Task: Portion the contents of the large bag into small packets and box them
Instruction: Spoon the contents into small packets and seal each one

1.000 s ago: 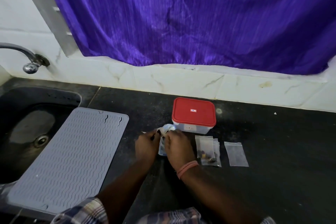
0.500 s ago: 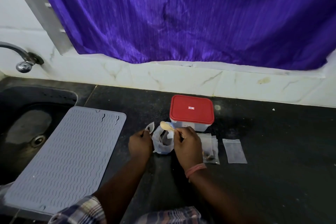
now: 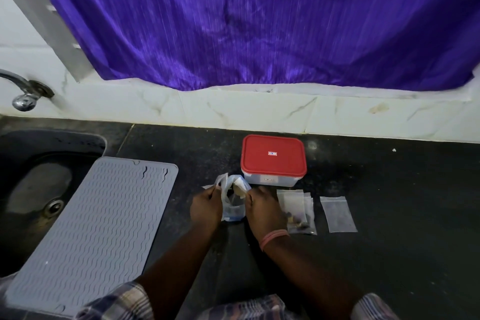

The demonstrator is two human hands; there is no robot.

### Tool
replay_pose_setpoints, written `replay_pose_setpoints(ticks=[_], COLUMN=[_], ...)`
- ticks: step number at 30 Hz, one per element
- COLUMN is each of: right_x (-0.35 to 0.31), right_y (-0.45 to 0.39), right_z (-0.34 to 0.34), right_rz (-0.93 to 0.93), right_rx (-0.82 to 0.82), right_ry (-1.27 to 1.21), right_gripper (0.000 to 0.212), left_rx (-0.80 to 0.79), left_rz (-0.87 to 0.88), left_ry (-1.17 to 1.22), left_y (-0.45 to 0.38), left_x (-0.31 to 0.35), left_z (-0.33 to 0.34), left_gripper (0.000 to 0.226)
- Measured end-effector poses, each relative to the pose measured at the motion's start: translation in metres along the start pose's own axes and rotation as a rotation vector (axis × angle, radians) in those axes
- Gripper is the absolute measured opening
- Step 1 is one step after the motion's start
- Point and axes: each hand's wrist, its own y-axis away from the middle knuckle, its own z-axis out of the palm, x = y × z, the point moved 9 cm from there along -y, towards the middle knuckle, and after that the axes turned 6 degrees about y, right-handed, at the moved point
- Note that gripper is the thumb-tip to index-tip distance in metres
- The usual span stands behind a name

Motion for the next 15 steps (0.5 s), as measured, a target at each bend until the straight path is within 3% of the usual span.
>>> replay_pose_setpoints(ticks=[6,15], right_x=[-0.019,0.021], right_y=[-0.005,0.002], right_z=[0.012,0.027], right_rz=[-0.057,0.486], right_rx=[-0.093,-0.141], right_ry=[-0.014,-0.562], right_gripper=[0.022,0.015], left_rx=[0.007,-0.018], left_rz=[0.042,-0.075], left_ry=[0.03,0.118], left_y=[-0.005,-0.014], left_x=[-0.002,-0.016], left_z=[-0.004,0.0], left_gripper=[0.026,0.024])
